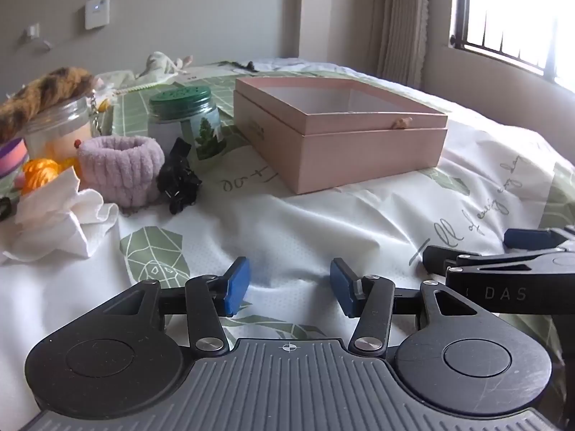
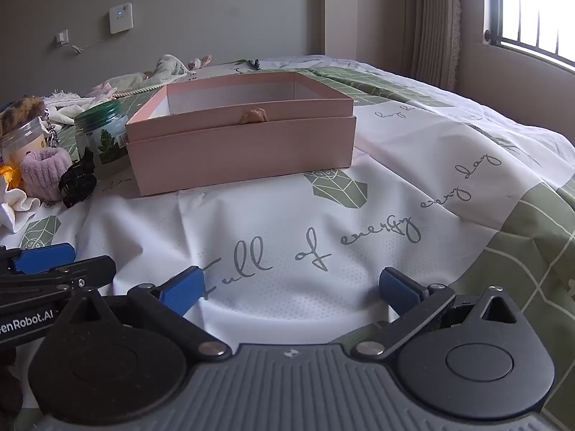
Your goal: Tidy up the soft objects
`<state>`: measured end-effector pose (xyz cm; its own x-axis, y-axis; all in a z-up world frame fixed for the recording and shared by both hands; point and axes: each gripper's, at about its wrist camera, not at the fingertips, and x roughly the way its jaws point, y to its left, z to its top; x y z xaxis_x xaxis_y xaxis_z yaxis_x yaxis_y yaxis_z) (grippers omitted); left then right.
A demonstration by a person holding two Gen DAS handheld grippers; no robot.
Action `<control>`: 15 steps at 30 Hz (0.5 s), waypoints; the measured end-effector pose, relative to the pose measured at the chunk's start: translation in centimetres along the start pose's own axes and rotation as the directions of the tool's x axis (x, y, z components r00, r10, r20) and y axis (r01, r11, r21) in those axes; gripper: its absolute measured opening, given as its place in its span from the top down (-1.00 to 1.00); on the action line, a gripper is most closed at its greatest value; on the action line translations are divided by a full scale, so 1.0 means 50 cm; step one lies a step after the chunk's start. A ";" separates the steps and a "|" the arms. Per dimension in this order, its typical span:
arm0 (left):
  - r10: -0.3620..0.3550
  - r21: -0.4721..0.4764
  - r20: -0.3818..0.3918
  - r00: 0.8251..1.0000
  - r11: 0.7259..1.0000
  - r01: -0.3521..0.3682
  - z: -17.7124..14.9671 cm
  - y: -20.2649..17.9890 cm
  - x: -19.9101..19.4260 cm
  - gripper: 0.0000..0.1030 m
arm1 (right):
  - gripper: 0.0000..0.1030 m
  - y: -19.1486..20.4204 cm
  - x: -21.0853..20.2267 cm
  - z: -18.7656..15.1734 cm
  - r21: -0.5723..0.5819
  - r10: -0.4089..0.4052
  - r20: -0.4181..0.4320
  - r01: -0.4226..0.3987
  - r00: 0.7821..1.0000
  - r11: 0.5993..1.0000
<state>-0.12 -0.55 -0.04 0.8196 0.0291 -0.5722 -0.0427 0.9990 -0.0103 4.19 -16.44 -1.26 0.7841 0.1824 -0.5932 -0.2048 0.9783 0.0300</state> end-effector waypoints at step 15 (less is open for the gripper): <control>-0.008 -0.012 -0.003 1.000 1.000 0.008 0.003 0.006 0.004 -0.07 | -1.00 0.005 0.000 -0.001 -0.001 -0.006 0.002 0.006 1.000 1.000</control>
<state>0.11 -0.26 -0.02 0.8180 0.0209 -0.5748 -0.0428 0.9988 -0.0246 4.14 -16.22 -1.30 0.7867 0.1766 -0.5916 -0.2009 0.9793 0.0252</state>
